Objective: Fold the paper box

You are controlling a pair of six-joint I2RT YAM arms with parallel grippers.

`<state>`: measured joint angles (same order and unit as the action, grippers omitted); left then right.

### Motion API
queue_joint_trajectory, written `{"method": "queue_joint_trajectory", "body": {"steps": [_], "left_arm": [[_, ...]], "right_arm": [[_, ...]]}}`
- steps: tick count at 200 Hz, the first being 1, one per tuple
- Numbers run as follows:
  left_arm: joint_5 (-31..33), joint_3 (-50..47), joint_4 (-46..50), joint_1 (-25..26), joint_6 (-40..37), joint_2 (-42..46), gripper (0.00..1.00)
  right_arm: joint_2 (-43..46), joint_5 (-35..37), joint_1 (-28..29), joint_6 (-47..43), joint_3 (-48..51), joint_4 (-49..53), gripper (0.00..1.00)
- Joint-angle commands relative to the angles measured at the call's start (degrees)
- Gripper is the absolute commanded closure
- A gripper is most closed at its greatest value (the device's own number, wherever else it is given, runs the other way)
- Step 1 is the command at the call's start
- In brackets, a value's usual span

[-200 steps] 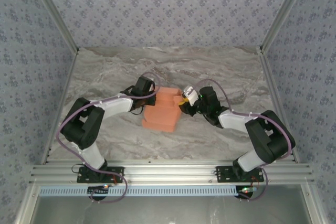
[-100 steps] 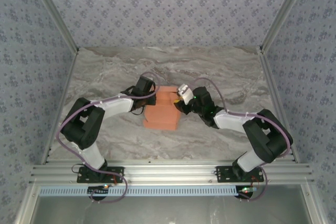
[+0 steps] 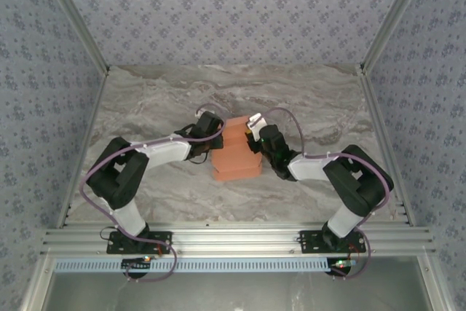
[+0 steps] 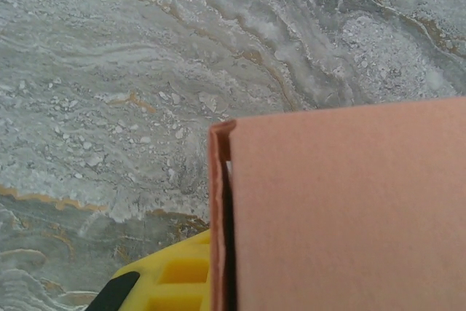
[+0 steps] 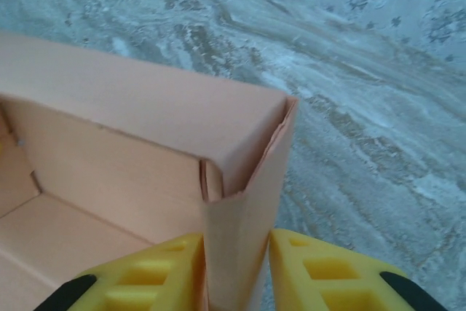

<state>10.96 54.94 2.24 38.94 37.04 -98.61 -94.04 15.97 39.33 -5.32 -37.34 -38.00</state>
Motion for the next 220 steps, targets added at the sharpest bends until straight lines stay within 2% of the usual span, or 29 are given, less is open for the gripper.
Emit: {"method": "queue_joint_trajectory", "body": {"steps": [1,16,31,38,52,79,101,113,123,142,160,178,191,198,205,220], "left_arm": [[-1.68,0.52,0.76,1.25,4.47,-0.34,0.96],[-1.81,0.87,0.75,2.11,4.63,-0.36,0.95],[-1.99,1.14,0.80,2.95,4.97,0.13,0.89],[-2.20,1.14,0.75,3.25,5.22,0.58,0.82],[-2.71,0.98,1.01,3.47,6.96,1.66,0.60],[-7.77,0.10,-0.84,3.47,9.56,5.75,0.37],[-13.01,0.04,-0.96,3.39,11.19,10.78,0.18],[-16.48,-0.35,-1.70,3.37,11.41,13.53,0.13],[-18.60,-0.74,-1.91,3.42,11.62,15.89,0.01],[-20.03,-1.66,-0.83,2.66,11.82,20.10,0.01],[-20.11,-0.52,1.10,-1.01,8.80,22.23,0.01],[-20.07,4.44,5.76,-5.13,1.10,20.55,0.01],[-19.99,7.39,9.50,-7.16,-4.48,17.80,0.01],[-22.66,6.85,8.95,-9.49,-4.09,16.27,0.01],[-28.55,4.67,5.73,-12.93,-0.59,14.77,0.01],[-39.18,-1.68,-7.94,-18.44,7.82,11.73,0.01]], "right_arm": [[-1.23,4.32,0.75,0.66,-2.88,-1.92,0.74],[-1.94,5.83,0.66,0.41,-3.43,-1.85,0.77],[-2.54,6.27,0.66,0.01,-3.70,-2.25,0.78],[-2.98,6.04,0.49,-0.31,-3.95,-2.19,0.80],[-3.48,5.85,0.09,-0.87,-4.01,-2.17,0.82],[-3.69,2.62,-2.09,0.01,-3.11,-0.93,0.82],[-2.99,-3.91,-5.71,-0.66,-3.13,3.35,0.82],[-2.20,-7.49,-7.52,-2.68,-2.29,3.89,0.82],[-1.47,-10.33,-8.87,-4.54,-1.95,4.84,0.82],[-0.97,-18.72,-11.41,-7.11,-1.95,6.70,0.82],[-1.21,-29.20,-12.38,-7.62,-1.97,6.99,0.81],[-2.14,-36.21,-11.78,-7.47,-2.64,6.90,0.80],[-3.65,-35.98,-10.30,-8.95,-3.19,5.80,0.80],[-4.26,-34.23,-9.72,-8.78,-4.21,6.77,0.80],[-4.66,-34.40,-9.39,-9.07,-4.99,7.95,0.81],[-4.66,-34.01,-8.45,-9.94,-4.72,7.52,0.81]]}}
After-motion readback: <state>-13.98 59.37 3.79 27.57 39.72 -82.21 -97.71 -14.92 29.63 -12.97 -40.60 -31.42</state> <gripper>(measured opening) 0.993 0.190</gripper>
